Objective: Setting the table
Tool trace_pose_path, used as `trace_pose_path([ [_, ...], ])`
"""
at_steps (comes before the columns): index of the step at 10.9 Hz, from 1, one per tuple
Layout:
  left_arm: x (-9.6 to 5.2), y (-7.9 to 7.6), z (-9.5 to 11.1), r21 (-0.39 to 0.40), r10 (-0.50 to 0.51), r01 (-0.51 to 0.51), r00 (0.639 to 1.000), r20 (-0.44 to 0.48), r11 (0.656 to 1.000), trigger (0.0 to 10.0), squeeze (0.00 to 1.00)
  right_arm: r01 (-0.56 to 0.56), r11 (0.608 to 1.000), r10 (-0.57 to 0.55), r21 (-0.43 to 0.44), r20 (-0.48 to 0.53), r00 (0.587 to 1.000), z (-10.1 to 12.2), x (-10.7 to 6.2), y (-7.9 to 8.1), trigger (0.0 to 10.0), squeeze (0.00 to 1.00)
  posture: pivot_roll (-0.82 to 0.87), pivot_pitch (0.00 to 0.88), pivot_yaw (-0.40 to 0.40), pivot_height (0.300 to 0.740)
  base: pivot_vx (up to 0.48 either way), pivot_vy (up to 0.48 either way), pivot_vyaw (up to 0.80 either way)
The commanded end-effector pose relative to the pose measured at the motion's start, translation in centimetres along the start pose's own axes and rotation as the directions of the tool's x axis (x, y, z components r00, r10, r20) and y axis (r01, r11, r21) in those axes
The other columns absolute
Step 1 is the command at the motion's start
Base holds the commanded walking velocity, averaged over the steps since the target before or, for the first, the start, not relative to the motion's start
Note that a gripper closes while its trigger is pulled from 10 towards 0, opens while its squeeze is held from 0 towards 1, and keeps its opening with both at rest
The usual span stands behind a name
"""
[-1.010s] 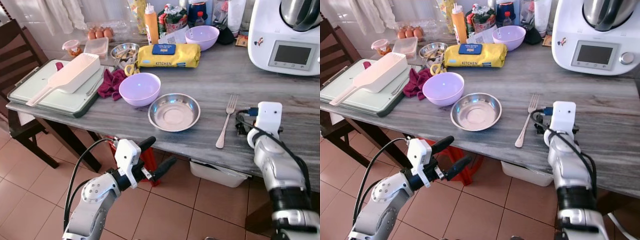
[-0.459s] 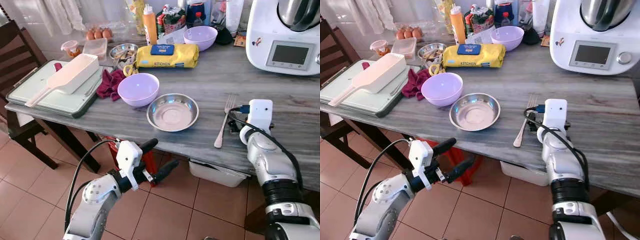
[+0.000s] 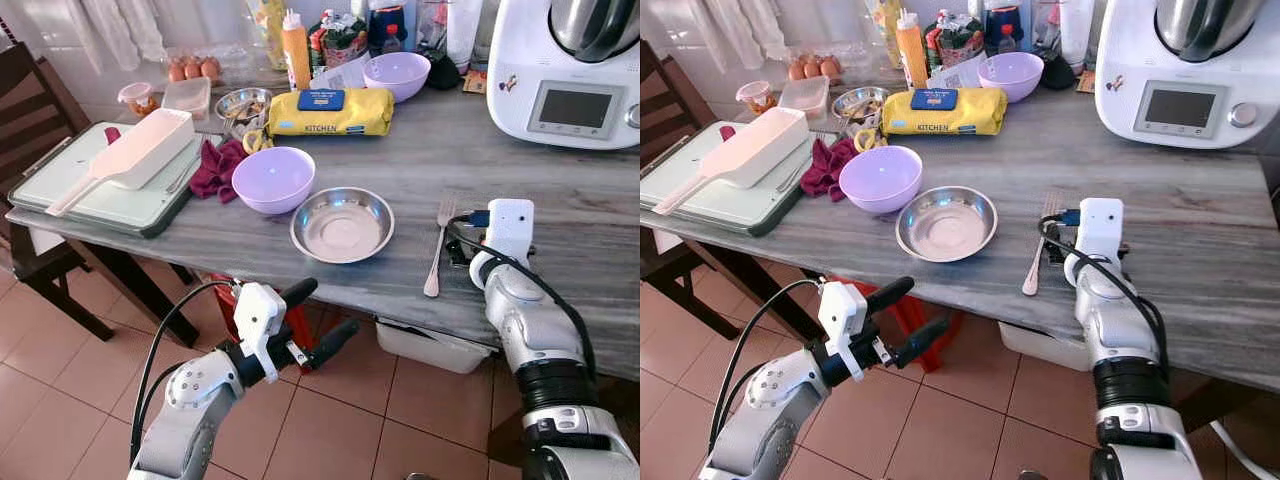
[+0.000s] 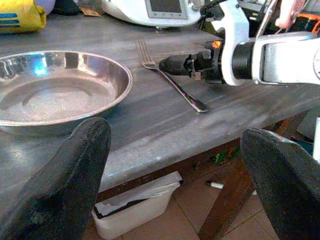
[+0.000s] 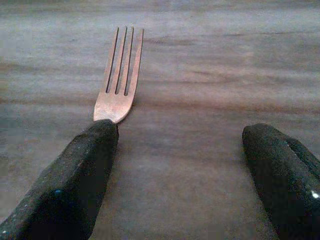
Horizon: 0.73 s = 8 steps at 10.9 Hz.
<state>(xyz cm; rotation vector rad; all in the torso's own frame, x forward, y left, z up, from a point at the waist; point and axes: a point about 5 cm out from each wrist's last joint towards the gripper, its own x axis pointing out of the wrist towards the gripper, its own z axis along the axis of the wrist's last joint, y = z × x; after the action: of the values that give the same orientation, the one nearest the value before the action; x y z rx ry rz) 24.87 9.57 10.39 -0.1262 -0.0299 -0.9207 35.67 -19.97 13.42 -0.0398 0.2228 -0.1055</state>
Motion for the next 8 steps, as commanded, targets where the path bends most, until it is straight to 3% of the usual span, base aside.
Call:
trace_pose_path([
  [1,-0.2,-0.1,0.1,0.003,0.002,-0.002,1.0,-0.004,1.0,10.0,0.0,-0.059,0.998,0.06,0.014,-0.017,0.998,-0.3,0.0,1.5,10.0,0.27,-0.11,0.118,0.123,0.74,0.0,0.0,0.0],
  [8,-0.2,-0.1,0.2,0.003,0.012,-0.012,1.0,-0.005,1.0,10.0,0.0,-0.088,0.996,0.087,0.03,0.015,0.996,0.6,0.8,3.0,10.0,0.27,-0.1,0.115,0.119,0.74,0.0,0.0,0.0],
])
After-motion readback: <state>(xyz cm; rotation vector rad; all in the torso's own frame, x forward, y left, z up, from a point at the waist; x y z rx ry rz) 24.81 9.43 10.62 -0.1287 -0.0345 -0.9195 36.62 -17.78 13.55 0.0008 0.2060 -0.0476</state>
